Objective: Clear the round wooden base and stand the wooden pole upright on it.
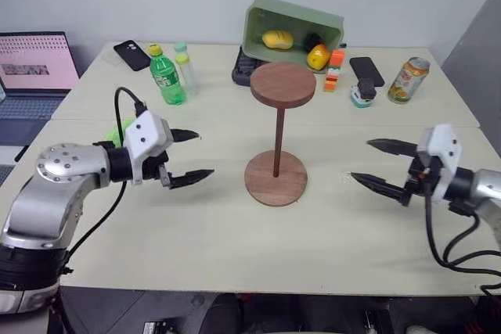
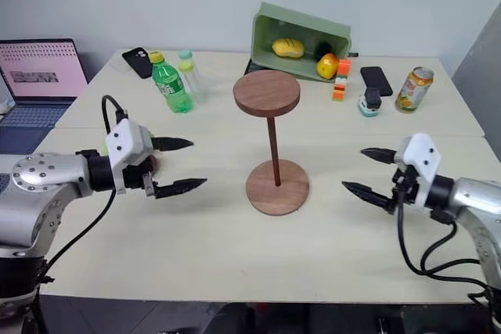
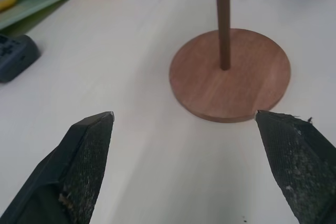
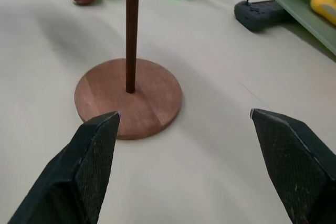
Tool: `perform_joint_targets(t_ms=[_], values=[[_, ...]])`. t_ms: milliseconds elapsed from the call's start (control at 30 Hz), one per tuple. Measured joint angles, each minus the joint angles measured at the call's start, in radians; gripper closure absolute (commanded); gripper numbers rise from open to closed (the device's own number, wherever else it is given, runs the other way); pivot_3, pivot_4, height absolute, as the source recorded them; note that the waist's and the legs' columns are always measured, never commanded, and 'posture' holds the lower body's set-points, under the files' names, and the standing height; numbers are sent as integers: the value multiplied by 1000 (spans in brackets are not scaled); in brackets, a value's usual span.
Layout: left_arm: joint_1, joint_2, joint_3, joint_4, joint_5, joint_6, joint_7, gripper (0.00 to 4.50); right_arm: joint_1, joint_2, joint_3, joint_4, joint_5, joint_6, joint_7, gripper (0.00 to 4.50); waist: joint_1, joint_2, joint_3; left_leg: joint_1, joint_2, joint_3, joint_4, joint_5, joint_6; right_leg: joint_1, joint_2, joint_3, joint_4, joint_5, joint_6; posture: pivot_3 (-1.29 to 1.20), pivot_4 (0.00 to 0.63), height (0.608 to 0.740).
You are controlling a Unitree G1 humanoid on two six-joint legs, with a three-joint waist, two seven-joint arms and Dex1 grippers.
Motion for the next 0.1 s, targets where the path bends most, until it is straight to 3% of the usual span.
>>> perform_joint_targets(t_ms=[100], values=[[-8, 4, 1, 17, 0, 0, -11, 0, 9, -11, -24, 0, 3, 1, 2, 338, -2, 0, 0, 0, 0, 0, 0, 0, 0, 0, 0, 0, 0, 0, 0, 0, 150, 740]])
